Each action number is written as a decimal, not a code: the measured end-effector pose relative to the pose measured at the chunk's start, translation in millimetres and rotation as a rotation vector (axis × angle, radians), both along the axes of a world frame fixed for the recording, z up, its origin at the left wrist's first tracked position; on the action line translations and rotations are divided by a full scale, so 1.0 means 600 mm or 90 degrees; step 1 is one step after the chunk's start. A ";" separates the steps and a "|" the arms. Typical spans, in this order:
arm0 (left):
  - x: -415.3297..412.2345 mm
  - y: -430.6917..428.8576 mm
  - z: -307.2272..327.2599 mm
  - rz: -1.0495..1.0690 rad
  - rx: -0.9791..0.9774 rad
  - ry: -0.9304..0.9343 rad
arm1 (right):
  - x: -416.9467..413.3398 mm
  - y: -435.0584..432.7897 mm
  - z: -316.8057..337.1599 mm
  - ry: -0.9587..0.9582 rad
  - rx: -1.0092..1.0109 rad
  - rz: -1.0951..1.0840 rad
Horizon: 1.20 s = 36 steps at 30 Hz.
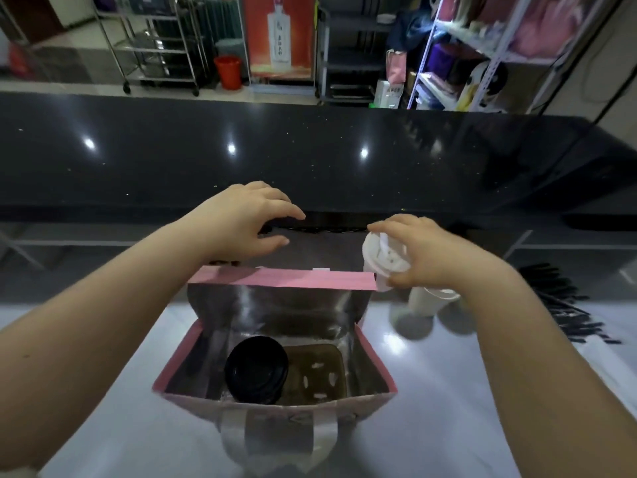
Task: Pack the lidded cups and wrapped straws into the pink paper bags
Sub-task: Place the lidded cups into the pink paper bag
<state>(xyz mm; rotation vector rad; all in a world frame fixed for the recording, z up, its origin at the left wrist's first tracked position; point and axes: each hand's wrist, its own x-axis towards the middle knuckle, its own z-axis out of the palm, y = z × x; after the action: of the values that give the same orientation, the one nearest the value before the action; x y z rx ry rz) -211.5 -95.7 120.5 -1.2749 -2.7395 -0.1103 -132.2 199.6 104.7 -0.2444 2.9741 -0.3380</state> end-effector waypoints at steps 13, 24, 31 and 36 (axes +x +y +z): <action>0.146 -0.022 0.014 0.021 0.016 0.054 | 0.103 -0.090 0.186 0.151 -0.104 0.018; 0.212 -0.055 -0.023 0.122 0.061 -0.227 | 0.167 -0.196 0.155 0.071 -0.123 0.070; 0.205 -0.029 -0.052 0.135 -0.003 -0.198 | 0.179 -0.238 0.109 0.002 -0.045 0.069; 0.207 -0.043 -0.069 0.135 -0.038 -0.177 | 0.165 -0.245 0.046 -0.096 -0.065 0.042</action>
<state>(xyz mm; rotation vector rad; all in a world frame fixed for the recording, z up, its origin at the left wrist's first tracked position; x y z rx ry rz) -87.4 -121.5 79.2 -1.0421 -3.1173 -0.2010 -33.0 52.8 132.3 -0.3122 2.7971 -0.4790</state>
